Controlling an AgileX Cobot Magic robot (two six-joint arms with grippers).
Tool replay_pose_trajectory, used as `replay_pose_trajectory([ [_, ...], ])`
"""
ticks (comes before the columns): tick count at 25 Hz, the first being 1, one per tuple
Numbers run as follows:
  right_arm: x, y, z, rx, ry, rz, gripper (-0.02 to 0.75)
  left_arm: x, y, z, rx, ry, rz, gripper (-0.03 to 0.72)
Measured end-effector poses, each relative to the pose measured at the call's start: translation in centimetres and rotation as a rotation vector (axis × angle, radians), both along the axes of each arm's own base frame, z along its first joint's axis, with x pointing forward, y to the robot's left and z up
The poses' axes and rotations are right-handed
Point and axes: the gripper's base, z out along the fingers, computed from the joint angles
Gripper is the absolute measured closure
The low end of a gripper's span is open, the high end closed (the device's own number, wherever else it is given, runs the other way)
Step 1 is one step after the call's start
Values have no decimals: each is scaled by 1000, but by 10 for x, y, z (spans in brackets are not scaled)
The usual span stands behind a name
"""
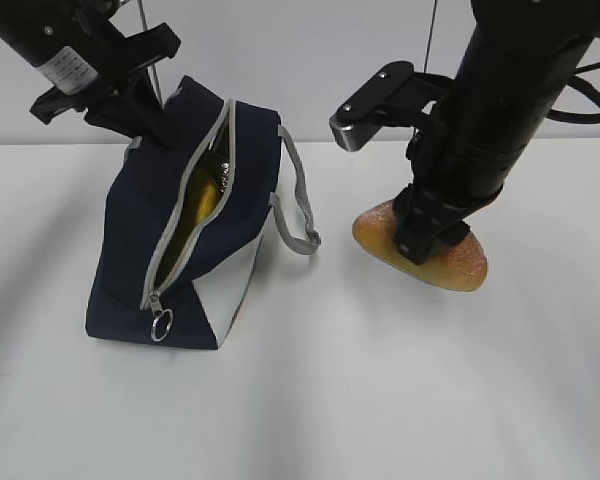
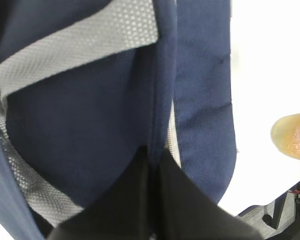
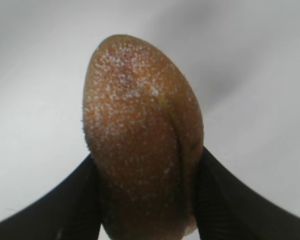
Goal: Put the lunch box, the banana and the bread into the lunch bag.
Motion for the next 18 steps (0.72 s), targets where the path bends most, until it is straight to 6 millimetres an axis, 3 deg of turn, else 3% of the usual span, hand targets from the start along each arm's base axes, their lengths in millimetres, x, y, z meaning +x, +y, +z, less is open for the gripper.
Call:
replay_pose_trajectory([
  [6,8,17,23,271,-36,-246,378,0,-1,1,-15,3,1,688],
  [12,18,43,56,649,-65,-361,381,0,-3,2,-38,7,3,688],
  [14,22,50,58,756,-65,-399,381,0,-3,2,-39,8,3,688],
  [18,35,62,45,889,-11,-490,381,0,-3,2,-44,9,3,688],
])
